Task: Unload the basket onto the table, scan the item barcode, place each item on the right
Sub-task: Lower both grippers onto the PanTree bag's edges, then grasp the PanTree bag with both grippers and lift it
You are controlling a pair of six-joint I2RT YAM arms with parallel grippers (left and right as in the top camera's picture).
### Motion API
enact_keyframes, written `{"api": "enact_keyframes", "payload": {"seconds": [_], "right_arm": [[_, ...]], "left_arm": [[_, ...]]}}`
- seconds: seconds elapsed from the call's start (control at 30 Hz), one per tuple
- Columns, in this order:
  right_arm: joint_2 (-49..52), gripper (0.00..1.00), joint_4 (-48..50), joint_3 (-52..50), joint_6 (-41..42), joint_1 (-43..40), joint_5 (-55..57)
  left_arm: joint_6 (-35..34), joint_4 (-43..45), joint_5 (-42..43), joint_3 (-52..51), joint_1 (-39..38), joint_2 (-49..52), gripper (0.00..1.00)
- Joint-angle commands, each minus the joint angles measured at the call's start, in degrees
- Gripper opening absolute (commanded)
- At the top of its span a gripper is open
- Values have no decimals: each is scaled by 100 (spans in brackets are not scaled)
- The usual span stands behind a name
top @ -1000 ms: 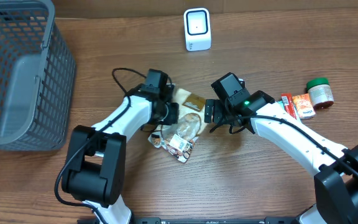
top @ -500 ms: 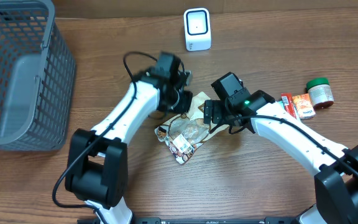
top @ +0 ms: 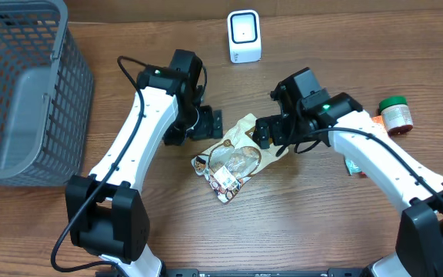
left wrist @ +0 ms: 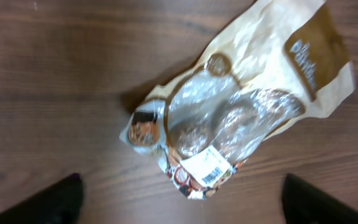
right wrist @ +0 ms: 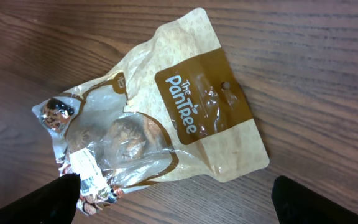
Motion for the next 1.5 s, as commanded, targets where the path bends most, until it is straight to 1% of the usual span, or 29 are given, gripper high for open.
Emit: {"api": "enact_keyframes", "payload": {"seconds": [0.0,0.1,0.17,0.27,0.4,0.53,0.67,0.73,0.8,0.9,0.93,1.33,1.47], "right_arm": [[-26,100,35,127,-284,-66,-262],[-26,100,57,127,-282,-66,-192],[-26,100,96,114,-280,-66,-83],[-26,100,136,109,-280,-66,-33],[-26,100,151,109,-278,-66,-33],[-26,100,170,109,-278,-66,-33],[-26,100,160,105,-278,-66,-35],[-26,100,142,105,-275,-66,-35],[-26,100,118,105,-275,-66,-35],[-26,100,59,105,-278,-66,-35],[-26,100,55,105,-278,-66,-33],[4,100,144,105,-278,-66,-35],[116,100,142,105,-278,-66,-37]], "left_arm": [[-306,-81,111,-487,-50,-59,84],[-501,83,125,-994,-96,-59,84],[-713,326,229,-1405,-168,-59,80],[-728,719,485,-1858,-282,-59,77],[-831,1200,527,-2153,-387,-59,73],[-874,1670,522,-2162,-387,-59,58],[-879,2212,520,-2162,-387,-59,51],[-927,2409,520,-2162,-387,-52,50],[-1005,2393,522,-2162,-387,-48,51],[-1003,2286,426,-2162,-387,-48,59],[-1001,2286,391,-2162,-387,-48,60],[-1005,2304,367,-2280,-437,57,57],[-1008,2500,369,-2326,-435,219,57]]}}
